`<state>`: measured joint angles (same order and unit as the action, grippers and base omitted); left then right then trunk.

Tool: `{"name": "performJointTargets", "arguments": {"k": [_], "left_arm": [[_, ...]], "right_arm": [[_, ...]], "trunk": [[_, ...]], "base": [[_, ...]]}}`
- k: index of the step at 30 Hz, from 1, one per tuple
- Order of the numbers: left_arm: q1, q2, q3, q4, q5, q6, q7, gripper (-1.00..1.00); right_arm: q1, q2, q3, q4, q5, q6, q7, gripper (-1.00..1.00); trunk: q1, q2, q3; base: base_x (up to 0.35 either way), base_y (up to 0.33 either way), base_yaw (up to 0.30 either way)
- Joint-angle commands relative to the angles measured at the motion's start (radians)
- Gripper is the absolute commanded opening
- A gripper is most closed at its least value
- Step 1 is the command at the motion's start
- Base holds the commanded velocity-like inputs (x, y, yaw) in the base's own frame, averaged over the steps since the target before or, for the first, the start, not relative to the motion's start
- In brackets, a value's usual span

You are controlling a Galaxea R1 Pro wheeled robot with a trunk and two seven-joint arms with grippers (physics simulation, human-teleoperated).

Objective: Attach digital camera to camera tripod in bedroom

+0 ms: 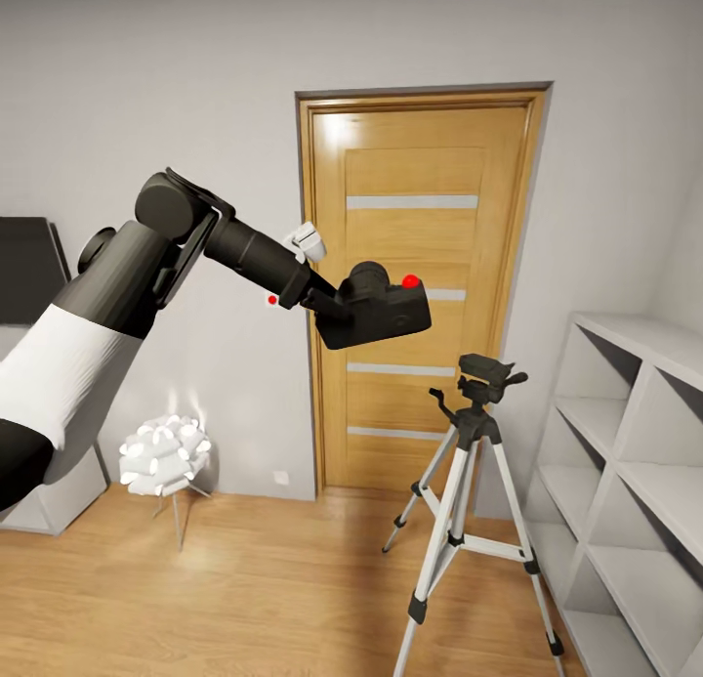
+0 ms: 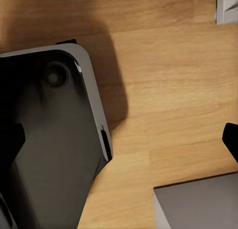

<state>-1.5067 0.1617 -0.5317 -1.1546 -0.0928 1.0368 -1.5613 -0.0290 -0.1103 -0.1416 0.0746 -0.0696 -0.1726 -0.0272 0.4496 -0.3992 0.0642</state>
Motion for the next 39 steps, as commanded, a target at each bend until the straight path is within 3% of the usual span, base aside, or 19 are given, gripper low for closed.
{"name": "performJointTargets", "arguments": {"k": [1, 21, 33, 39], "left_arm": [[-0.001, 0.001, -0.001, -0.001, -0.010, 0.010, -0.009, -1.00], [-0.001, 0.001, 0.001, 0.000, -0.010, 0.010, -0.009, -1.00], [-0.001, 0.001, 0.001, 0.001, -0.010, 0.010, -0.009, -1.00], [0.000, 0.001, 0.001, 0.001, -0.010, 0.010, -0.009, -1.00]], "right_arm": [[-0.002, 0.000, -0.003, 0.005, -0.007, -0.008, 0.001, 1.00], [-0.002, 0.000, -0.003, 0.005, -0.007, -0.008, 0.001, 1.00], [-0.002, 0.000, -0.003, 0.005, -0.007, -0.008, 0.001, 1.00], [-0.002, 0.000, -0.003, 0.004, -0.007, -0.008, 0.001, 1.00]], "trunk": [[0.000, -0.001, 0.000], [0.000, -0.001, 0.000], [0.000, -0.001, 0.000], [0.000, -0.001, 0.000]], "base": [[0.000, -0.002, 0.010], [0.062, -0.055, 0.207], [0.155, -0.225, 0.269], [0.099, -0.260, 0.088]]}}
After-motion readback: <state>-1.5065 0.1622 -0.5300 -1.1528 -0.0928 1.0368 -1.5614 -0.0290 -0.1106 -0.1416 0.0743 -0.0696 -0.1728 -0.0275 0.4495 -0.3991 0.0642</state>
